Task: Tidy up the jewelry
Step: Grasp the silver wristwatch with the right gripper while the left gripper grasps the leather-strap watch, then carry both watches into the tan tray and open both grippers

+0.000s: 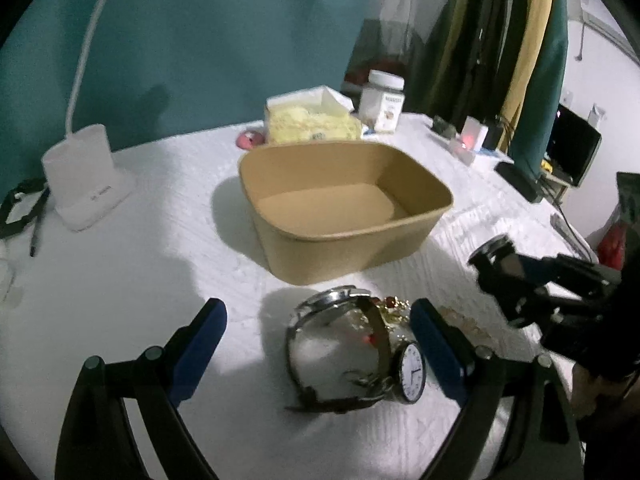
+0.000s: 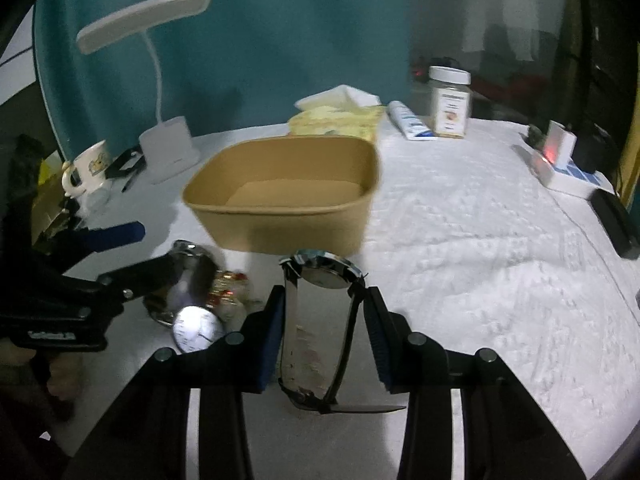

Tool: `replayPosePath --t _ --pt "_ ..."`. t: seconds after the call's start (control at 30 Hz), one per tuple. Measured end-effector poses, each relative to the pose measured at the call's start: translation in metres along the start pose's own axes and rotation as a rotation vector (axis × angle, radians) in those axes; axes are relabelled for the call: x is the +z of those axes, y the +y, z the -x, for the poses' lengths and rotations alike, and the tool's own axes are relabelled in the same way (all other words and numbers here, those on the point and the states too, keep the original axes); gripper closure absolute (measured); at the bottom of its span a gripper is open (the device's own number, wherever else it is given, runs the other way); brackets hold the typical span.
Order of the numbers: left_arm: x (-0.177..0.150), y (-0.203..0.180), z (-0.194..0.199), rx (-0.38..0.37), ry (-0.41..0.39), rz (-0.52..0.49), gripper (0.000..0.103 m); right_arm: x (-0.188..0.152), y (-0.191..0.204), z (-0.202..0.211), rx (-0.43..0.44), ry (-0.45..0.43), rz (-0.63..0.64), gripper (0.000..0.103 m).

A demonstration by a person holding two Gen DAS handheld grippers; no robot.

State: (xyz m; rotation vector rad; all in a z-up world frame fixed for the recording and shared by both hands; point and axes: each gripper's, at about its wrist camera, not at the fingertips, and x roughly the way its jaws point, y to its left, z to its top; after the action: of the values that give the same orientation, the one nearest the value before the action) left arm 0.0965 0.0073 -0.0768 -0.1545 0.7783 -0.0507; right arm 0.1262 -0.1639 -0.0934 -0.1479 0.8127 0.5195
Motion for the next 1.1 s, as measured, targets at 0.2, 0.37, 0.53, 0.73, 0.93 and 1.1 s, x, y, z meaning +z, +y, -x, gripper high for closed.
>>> replayPosePath --t 0.2,0.37,0.53,0.73,0.93,1.1 --pt "-0.003 -0.003 -0.018 -0.043 0.075 0.012 0.046 -0.003 -0.023 0.007 -0.002 -0.016 -0.031 0.066" --pt "-0.003 -0.001 -0.012 -0.048 0.063 0.029 0.050 -0.004 -0.023 0.009 0.012 -0.029 -0.027 0.066" --pt "0.000 0.002 0.007 -0.013 0.025 0.013 0.051 -0.004 -0.014 0.011 0.026 -0.037 -0.012 0.066" --pt "-0.002 0.004 0.023 0.087 -0.020 -0.076 0.054 -0.003 0.006 0.009 0.060 -0.034 0.026 0.066" --pt "-0.005 0.029 0.033 0.114 -0.031 -0.039 0.084 -0.003 0.027 0.007 0.085 -0.027 0.060 0.066" --pt "-0.009 0.044 0.037 0.113 -0.007 0.010 0.084 -0.002 0.034 0.009 0.080 -0.032 0.074 0.066"
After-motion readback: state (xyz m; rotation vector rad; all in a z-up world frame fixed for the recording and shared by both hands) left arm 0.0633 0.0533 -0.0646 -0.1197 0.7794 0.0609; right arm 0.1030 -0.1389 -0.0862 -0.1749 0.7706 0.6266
